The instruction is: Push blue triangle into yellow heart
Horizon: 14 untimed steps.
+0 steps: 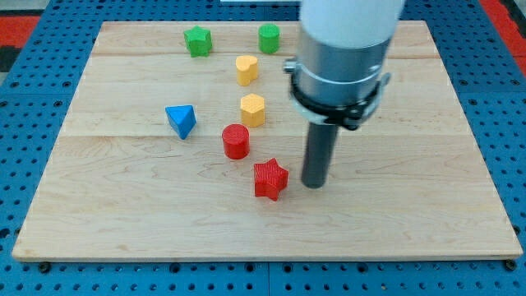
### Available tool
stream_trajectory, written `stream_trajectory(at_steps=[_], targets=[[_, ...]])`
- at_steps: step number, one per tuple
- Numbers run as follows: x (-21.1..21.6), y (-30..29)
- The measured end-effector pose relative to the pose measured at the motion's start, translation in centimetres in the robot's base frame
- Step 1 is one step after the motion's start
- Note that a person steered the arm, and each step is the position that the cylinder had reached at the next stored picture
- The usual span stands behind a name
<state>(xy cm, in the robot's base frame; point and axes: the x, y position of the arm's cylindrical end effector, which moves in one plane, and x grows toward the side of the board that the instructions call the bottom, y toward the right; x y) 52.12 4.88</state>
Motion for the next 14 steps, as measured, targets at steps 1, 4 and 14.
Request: stream_trajectory(at_steps=[1,4,14], targets=[[-0.6,-3.4],[7.6,4.4],[2.0,-18.1]])
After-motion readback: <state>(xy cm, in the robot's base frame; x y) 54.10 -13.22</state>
